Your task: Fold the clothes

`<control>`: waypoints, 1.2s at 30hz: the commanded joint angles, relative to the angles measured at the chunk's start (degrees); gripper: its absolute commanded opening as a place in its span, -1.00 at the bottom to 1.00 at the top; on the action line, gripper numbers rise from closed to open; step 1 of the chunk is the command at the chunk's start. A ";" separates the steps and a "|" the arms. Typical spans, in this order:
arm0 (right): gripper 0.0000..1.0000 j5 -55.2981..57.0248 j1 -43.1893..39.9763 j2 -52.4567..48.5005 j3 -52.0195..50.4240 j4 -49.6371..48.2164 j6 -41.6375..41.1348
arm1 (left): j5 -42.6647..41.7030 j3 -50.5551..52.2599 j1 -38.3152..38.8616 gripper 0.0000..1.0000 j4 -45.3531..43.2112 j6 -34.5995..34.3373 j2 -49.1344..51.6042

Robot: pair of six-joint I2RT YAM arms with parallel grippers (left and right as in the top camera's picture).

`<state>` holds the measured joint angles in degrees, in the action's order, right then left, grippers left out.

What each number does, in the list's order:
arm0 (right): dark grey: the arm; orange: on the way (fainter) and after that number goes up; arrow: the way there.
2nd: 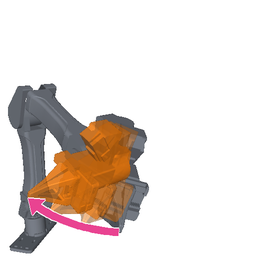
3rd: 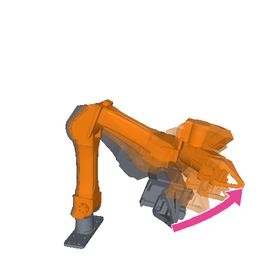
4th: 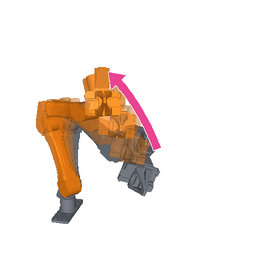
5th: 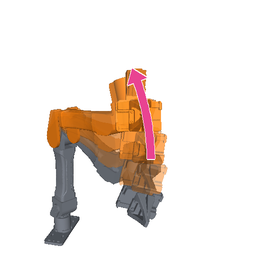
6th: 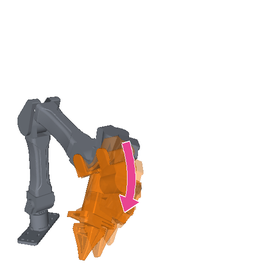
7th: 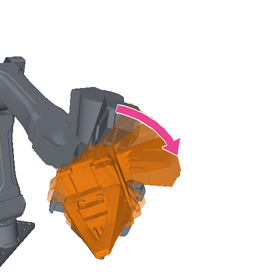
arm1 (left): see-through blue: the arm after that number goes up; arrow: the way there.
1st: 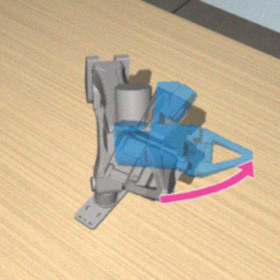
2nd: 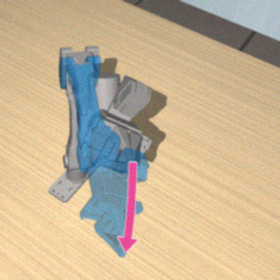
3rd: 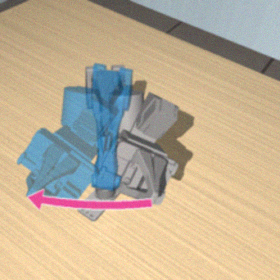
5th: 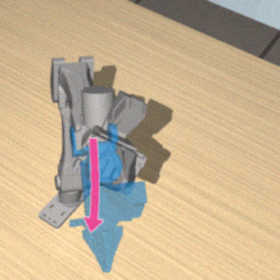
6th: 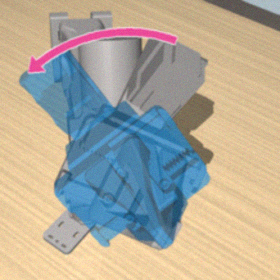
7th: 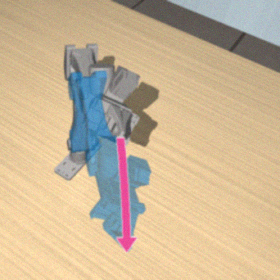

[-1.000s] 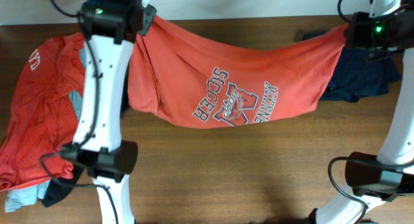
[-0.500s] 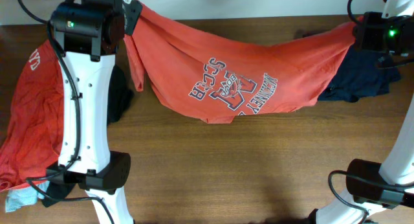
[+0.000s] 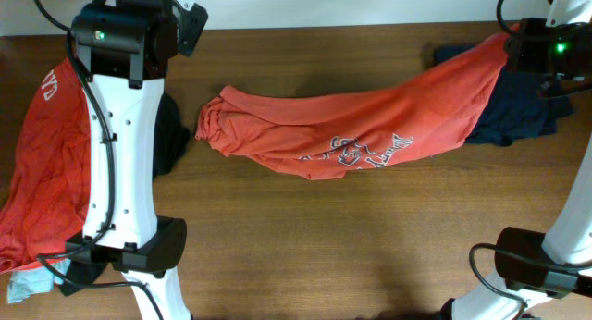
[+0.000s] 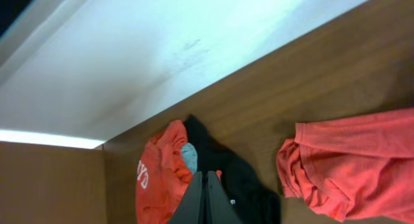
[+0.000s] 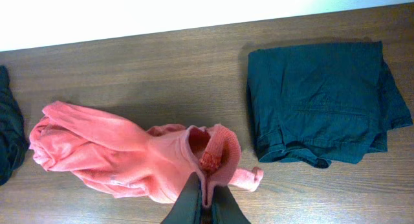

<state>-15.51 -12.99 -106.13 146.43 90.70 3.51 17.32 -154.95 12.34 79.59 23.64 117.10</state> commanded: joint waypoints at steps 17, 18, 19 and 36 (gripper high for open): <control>-0.92 -0.07 -0.26 0.63 0.74 -0.02 0.59 | -16.55 11.72 -2.29 -0.03 -3.72 -12.07 12.96; -0.92 -0.07 -0.26 0.63 0.74 -0.02 0.59 | -16.57 11.72 -2.86 -0.02 -4.42 -14.58 13.97; -0.92 -0.07 -0.26 0.63 0.74 -0.02 0.59 | -16.57 11.74 -3.48 0.02 -4.90 -17.09 14.97; -0.92 -0.07 -0.26 -0.48 0.74 -0.02 0.59 | -35.17 11.74 -8.37 0.10 -6.93 -22.77 28.41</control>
<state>-15.51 -12.99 -106.24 146.43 90.85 3.66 -13.15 -143.02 3.70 72.90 1.76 143.81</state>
